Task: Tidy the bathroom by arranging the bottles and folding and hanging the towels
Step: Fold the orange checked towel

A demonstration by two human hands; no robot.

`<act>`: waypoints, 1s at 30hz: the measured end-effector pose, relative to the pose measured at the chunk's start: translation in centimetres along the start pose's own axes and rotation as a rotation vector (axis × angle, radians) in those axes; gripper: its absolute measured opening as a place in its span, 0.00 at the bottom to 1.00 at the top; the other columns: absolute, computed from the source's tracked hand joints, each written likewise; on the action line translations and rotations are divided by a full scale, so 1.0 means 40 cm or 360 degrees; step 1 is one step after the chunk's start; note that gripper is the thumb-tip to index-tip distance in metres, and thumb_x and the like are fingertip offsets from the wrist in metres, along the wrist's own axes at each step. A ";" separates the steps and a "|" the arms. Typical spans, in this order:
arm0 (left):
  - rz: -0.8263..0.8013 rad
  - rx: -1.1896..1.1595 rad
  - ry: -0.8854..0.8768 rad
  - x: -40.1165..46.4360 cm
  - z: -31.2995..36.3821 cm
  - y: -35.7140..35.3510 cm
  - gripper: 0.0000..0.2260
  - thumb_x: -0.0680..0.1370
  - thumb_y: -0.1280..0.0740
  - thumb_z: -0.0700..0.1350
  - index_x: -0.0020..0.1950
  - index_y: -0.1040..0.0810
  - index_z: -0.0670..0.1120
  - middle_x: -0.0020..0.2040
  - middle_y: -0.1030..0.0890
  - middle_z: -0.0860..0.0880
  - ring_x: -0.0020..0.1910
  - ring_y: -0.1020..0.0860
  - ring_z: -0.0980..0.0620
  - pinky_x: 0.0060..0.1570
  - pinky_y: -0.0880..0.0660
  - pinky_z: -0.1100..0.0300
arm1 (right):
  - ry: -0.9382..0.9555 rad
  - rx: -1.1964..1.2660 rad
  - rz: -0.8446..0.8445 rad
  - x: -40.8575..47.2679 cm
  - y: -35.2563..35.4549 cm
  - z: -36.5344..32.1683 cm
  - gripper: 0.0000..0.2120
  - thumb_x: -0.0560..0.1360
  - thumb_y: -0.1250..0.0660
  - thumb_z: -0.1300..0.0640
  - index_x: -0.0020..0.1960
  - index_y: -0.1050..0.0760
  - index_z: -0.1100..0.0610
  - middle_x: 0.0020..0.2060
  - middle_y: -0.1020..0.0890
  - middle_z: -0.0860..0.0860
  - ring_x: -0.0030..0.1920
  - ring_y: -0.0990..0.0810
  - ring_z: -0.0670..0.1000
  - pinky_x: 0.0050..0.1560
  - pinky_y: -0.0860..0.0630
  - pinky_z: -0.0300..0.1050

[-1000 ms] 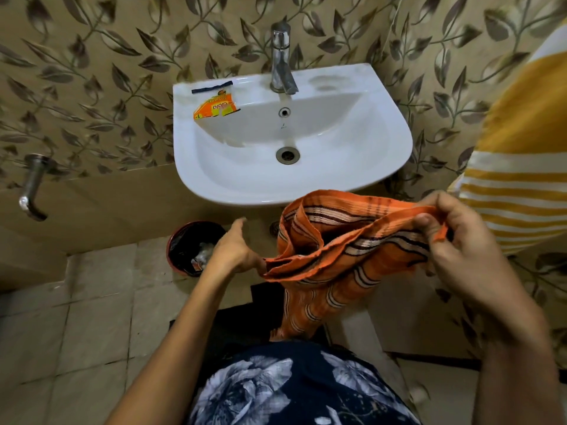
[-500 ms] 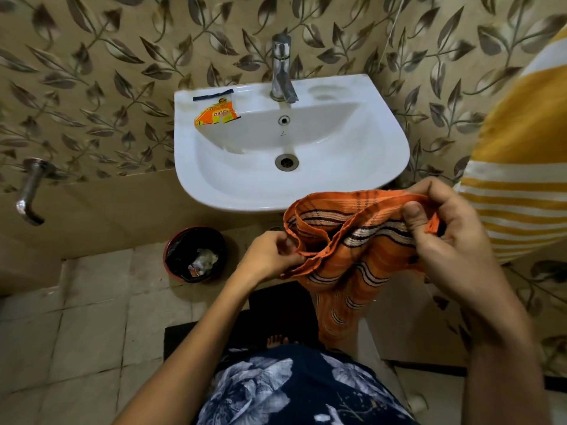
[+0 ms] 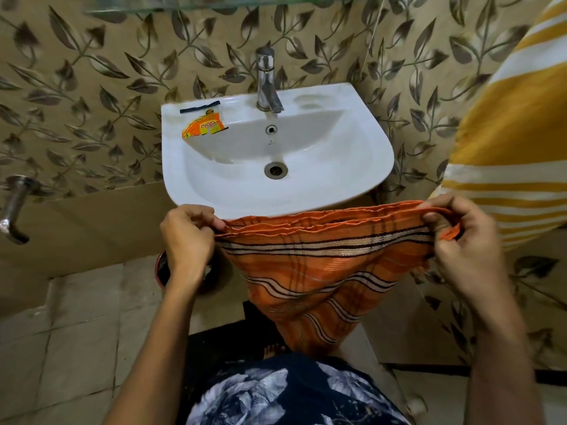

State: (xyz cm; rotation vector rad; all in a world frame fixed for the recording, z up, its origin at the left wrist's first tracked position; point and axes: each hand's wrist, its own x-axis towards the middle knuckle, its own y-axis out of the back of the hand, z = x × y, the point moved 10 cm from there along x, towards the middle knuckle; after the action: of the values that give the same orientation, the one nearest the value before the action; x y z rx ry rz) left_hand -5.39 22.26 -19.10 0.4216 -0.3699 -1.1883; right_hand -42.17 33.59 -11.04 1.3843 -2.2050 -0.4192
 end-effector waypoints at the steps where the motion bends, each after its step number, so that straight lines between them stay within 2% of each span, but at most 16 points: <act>1: -0.0022 0.0026 -0.0013 0.005 0.007 0.010 0.22 0.66 0.42 0.25 0.27 0.23 0.51 0.37 0.20 0.53 0.41 0.20 0.52 0.47 0.27 0.64 | 0.0001 -0.0020 0.0033 0.000 0.005 0.006 0.18 0.75 0.41 0.72 0.42 0.26 0.48 0.40 0.22 0.41 0.42 0.23 0.33 0.45 0.25 0.36; 3: -0.0089 0.0066 -0.0074 0.014 0.027 0.032 0.21 0.67 0.41 0.28 0.30 0.20 0.52 0.40 0.18 0.53 0.41 0.20 0.55 0.46 0.25 0.62 | 0.0002 -0.0068 0.0104 -0.001 0.017 0.021 0.18 0.74 0.40 0.73 0.44 0.25 0.50 0.41 0.22 0.39 0.44 0.24 0.31 0.46 0.26 0.31; 4: -0.0143 0.0063 -0.0115 0.018 0.039 0.039 0.19 0.68 0.40 0.29 0.32 0.19 0.51 0.40 0.18 0.54 0.41 0.20 0.56 0.48 0.23 0.59 | 0.0013 -0.0072 0.0140 -0.002 0.024 0.026 0.19 0.74 0.40 0.74 0.44 0.25 0.50 0.42 0.22 0.39 0.44 0.23 0.31 0.46 0.26 0.29; 6: -0.0274 0.0068 -0.0261 0.015 0.078 0.047 0.16 0.70 0.39 0.31 0.36 0.18 0.50 0.42 0.18 0.53 0.42 0.19 0.53 0.50 0.21 0.51 | 0.0029 -0.0011 0.0219 -0.007 0.041 0.032 0.22 0.74 0.39 0.73 0.47 0.29 0.44 0.43 0.22 0.38 0.44 0.22 0.34 0.47 0.26 0.27; 8: -0.0333 0.0206 -0.0538 0.001 0.135 0.060 0.12 0.71 0.39 0.38 0.39 0.17 0.49 0.46 0.18 0.53 0.43 0.20 0.51 0.48 0.21 0.49 | 0.0038 0.0085 0.0297 -0.009 0.064 0.034 0.25 0.73 0.37 0.72 0.51 0.33 0.41 0.45 0.22 0.35 0.44 0.21 0.36 0.48 0.26 0.29; 10: -0.0368 0.0436 -0.0773 -0.012 0.179 0.068 0.15 0.71 0.42 0.48 0.44 0.16 0.49 0.50 0.19 0.54 0.45 0.21 0.52 0.49 0.22 0.49 | 0.0090 0.0071 0.0372 -0.008 0.091 0.027 0.25 0.73 0.37 0.72 0.52 0.33 0.41 0.48 0.23 0.35 0.46 0.22 0.35 0.50 0.27 0.29; 12: -0.0422 0.0612 -0.0930 -0.015 0.203 0.072 0.18 0.71 0.45 0.54 0.48 0.18 0.50 0.53 0.19 0.53 0.44 0.22 0.53 0.46 0.22 0.50 | 0.0148 0.0032 0.0407 -0.001 0.109 0.015 0.22 0.73 0.37 0.73 0.53 0.30 0.45 0.50 0.24 0.37 0.48 0.23 0.33 0.53 0.27 0.29; 15: -0.0544 0.0681 -0.1083 -0.017 0.218 0.066 0.17 0.72 0.38 0.63 0.51 0.23 0.53 0.50 0.21 0.57 0.42 0.21 0.52 0.40 0.21 0.51 | 0.0178 0.0062 0.0414 0.015 0.119 0.001 0.14 0.74 0.37 0.72 0.53 0.26 0.55 0.46 0.22 0.38 0.47 0.22 0.33 0.54 0.26 0.30; 17: -0.0614 0.0469 -0.1081 -0.012 0.223 0.066 0.13 0.72 0.32 0.60 0.50 0.23 0.54 0.48 0.22 0.63 0.44 0.21 0.56 0.39 0.21 0.57 | 0.0194 0.0070 0.0424 0.027 0.128 -0.014 0.14 0.75 0.37 0.71 0.50 0.25 0.52 0.40 0.19 0.34 0.46 0.21 0.34 0.52 0.26 0.30; 19: -0.0616 0.0192 -0.1083 -0.009 0.238 0.081 0.05 0.72 0.31 0.54 0.46 0.23 0.58 0.49 0.21 0.68 0.46 0.21 0.63 0.40 0.23 0.70 | 0.0231 0.0083 0.0424 0.037 0.141 -0.039 0.16 0.75 0.37 0.69 0.47 0.25 0.48 0.40 0.20 0.30 0.45 0.21 0.34 0.50 0.26 0.29; 20: -0.0617 0.0059 -0.1070 -0.006 0.244 0.092 0.03 0.73 0.31 0.54 0.45 0.23 0.59 0.50 0.21 0.68 0.47 0.21 0.64 0.42 0.24 0.72 | 0.0258 0.0104 0.0429 0.039 0.151 -0.052 0.16 0.76 0.37 0.69 0.46 0.25 0.47 0.40 0.20 0.29 0.45 0.21 0.34 0.49 0.26 0.28; 22: -0.0638 -0.0220 -0.1018 -0.001 0.255 0.115 0.05 0.72 0.30 0.56 0.44 0.22 0.57 0.51 0.18 0.64 0.49 0.20 0.62 0.47 0.23 0.70 | 0.0307 0.0148 0.0453 0.040 0.171 -0.075 0.17 0.76 0.37 0.68 0.46 0.25 0.44 0.40 0.19 0.30 0.44 0.21 0.35 0.47 0.26 0.28; 24: -0.0628 -0.0429 -0.1003 0.005 0.271 0.134 0.06 0.71 0.29 0.56 0.45 0.20 0.58 0.48 0.17 0.62 0.48 0.18 0.60 0.49 0.23 0.69 | 0.0322 0.0180 0.0469 0.044 0.183 -0.085 0.16 0.76 0.36 0.66 0.46 0.25 0.44 0.40 0.19 0.31 0.44 0.20 0.36 0.46 0.25 0.29; 30: -0.0394 -0.0685 -0.0884 0.045 0.297 0.167 0.09 0.66 0.26 0.59 0.41 0.19 0.58 0.39 0.16 0.62 0.39 0.18 0.62 0.41 0.22 0.69 | 0.0372 0.0277 0.0514 0.070 0.175 -0.098 0.14 0.75 0.33 0.66 0.46 0.25 0.46 0.39 0.19 0.31 0.43 0.21 0.34 0.46 0.25 0.29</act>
State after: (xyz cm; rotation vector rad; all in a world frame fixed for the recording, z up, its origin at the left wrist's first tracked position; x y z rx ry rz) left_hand -5.21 21.21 -5.41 -0.2555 -0.5310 -1.5794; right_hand -46.18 34.14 -3.58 1.0679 -2.2524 0.0487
